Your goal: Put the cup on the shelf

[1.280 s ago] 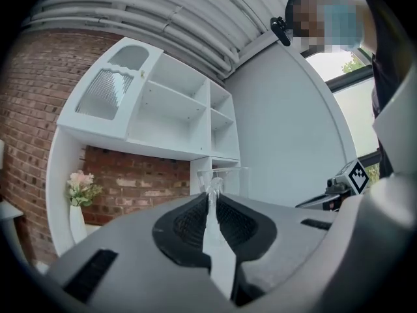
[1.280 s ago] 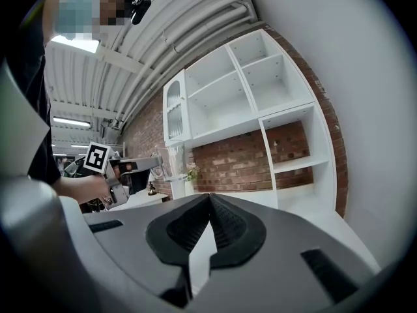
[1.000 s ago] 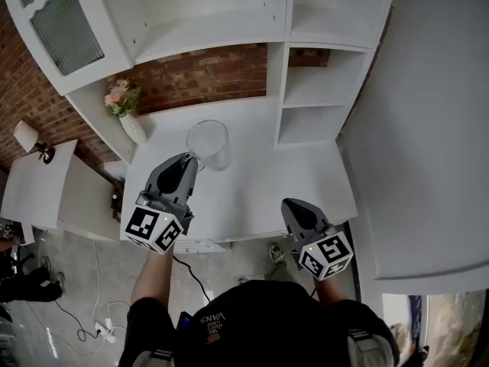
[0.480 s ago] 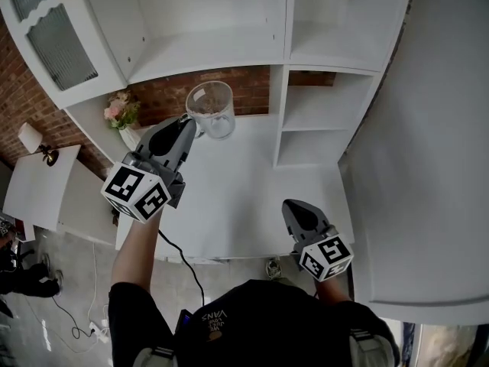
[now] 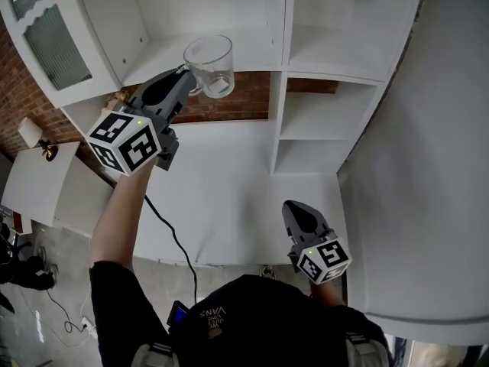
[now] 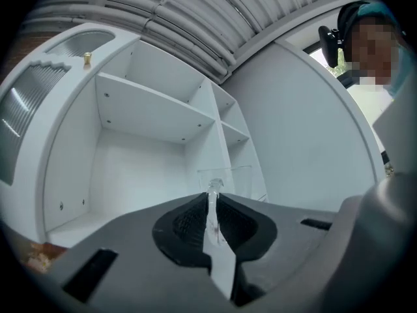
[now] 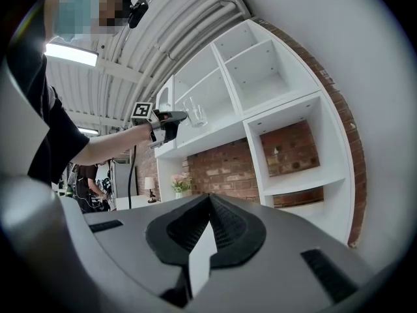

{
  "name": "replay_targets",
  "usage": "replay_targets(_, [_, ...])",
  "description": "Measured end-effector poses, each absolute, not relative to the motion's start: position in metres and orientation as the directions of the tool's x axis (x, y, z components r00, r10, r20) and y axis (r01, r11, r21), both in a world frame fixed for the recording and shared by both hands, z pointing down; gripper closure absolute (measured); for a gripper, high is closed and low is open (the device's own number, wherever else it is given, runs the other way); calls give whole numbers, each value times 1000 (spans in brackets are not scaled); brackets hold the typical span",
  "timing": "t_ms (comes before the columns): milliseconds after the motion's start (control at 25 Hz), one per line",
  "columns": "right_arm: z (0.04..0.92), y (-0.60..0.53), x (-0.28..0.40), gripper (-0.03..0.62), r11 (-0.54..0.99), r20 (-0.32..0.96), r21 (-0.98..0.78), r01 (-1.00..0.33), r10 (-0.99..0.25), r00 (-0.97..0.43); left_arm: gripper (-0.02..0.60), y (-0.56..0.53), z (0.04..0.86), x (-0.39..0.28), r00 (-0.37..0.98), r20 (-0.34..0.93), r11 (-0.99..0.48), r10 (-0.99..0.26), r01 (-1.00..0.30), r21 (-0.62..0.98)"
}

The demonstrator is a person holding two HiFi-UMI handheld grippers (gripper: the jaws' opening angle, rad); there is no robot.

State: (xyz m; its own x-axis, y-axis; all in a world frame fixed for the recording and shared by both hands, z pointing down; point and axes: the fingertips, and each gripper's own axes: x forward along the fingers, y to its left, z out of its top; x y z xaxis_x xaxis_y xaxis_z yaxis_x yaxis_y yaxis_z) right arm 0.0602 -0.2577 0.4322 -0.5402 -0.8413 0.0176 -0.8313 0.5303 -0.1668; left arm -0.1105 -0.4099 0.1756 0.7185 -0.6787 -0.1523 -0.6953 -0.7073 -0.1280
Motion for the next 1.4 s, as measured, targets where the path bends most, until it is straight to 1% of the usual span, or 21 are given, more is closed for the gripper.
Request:
replay_targets(360, [435,-276,80,594,514,6,-186,-838,-852,-524,551,-456,151,-104,675,-136,-666,-725,-737,-110])
replay_targets(1000, [433,-295,103,594,498,-4,-192,-846,-862,-507,551,-507,170,-105,602,-40,-597,-797,-797,-98])
replay_targets(1400, [436,-302,102,594,510,6,-192,-839,-854,-520,551,-535,174,-110,536,8,-534,-844,-839,-100])
